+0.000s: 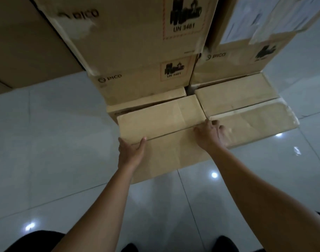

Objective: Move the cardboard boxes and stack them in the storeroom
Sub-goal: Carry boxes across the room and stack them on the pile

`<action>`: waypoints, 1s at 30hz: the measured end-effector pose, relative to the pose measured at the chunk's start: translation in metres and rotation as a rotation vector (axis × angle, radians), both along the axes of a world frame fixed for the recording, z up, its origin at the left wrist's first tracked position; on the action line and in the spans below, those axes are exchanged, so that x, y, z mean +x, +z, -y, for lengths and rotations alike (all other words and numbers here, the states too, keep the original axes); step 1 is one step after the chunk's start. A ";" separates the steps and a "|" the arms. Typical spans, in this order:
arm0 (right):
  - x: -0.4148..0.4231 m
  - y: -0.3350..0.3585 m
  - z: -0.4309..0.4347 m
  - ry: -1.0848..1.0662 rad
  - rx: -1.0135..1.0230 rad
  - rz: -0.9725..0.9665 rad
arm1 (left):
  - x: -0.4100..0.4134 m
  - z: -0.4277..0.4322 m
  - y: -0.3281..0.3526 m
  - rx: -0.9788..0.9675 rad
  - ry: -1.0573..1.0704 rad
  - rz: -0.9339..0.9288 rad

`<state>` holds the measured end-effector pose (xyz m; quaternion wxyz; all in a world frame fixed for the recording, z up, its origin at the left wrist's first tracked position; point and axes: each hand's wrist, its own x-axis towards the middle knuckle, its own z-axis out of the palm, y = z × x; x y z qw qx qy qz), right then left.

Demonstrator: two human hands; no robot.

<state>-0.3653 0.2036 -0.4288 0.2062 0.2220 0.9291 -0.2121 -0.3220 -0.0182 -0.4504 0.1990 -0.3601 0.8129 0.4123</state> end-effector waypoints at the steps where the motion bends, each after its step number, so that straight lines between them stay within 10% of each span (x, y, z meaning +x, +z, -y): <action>1: -0.003 -0.006 -0.001 -0.008 0.030 -0.013 | 0.000 -0.003 -0.008 -0.006 0.028 -0.009; 15: -0.003 0.021 0.003 -0.132 -0.330 -0.139 | -0.001 0.022 0.037 -0.196 0.150 -0.063; 30: 0.062 0.431 0.024 0.091 -0.433 -0.198 | 0.092 0.049 0.458 -0.244 0.275 -0.264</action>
